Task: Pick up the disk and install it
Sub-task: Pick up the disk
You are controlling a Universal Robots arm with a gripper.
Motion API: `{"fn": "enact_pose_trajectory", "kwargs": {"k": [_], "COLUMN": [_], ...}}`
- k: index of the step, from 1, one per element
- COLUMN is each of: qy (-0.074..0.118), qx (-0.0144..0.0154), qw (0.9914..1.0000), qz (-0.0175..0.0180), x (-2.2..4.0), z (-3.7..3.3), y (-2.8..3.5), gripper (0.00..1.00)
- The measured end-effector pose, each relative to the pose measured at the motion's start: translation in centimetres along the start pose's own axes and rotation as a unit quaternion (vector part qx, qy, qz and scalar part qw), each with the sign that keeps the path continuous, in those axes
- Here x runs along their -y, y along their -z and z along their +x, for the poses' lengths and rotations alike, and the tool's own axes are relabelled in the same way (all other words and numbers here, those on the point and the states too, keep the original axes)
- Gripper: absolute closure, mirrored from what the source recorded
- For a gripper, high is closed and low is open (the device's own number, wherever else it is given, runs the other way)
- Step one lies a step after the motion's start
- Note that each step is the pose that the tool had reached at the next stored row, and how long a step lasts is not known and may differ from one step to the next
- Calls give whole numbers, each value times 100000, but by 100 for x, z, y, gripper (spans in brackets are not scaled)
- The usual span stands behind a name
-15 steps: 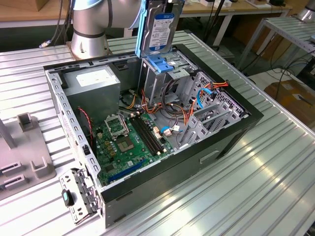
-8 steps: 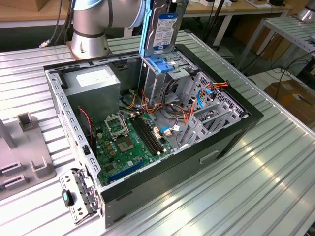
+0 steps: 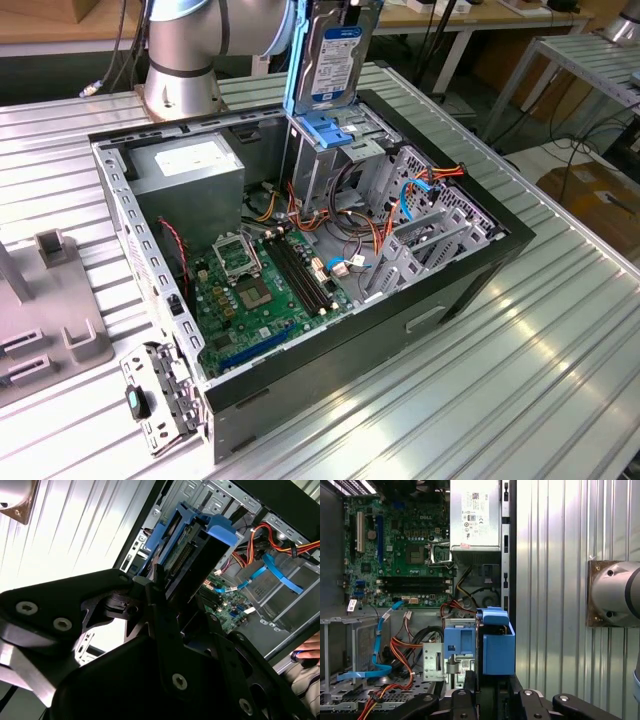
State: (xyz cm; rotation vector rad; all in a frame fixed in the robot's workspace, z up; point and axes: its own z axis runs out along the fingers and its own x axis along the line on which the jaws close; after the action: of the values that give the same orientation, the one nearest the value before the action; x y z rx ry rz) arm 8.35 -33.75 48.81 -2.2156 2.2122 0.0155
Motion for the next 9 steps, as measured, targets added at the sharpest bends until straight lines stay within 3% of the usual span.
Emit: {"fn": "enact_pose_trajectory", "kwargs": {"k": [9], "qy": [0], "qx": [0], "qw": [100000], "qz": [0], "x": [7], "z": [2], "y": [0], "gripper": [65]}}
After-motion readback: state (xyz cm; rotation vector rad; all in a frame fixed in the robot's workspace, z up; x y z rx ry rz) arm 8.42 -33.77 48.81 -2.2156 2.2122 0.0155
